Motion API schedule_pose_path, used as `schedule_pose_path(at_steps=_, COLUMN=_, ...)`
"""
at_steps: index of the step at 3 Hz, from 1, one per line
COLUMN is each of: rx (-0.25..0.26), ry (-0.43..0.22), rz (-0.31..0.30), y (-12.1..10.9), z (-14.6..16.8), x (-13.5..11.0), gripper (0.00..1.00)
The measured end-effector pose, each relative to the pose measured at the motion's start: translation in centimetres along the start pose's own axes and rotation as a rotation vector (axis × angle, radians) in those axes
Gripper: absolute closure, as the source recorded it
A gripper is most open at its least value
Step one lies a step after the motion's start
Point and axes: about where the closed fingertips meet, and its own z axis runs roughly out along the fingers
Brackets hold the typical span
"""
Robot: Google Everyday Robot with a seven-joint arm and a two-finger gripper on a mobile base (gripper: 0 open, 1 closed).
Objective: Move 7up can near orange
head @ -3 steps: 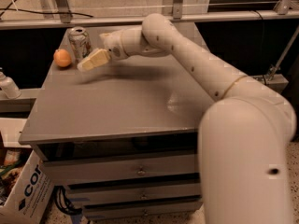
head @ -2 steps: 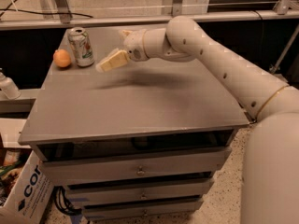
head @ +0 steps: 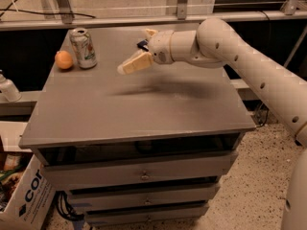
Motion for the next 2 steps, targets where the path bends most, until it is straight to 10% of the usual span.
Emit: schedule_pose_path(at_steps=2, rx=0.002, ry=-0.015, rz=-0.048, y=0.6, z=-2.1, x=-0.8, gripper=0.0)
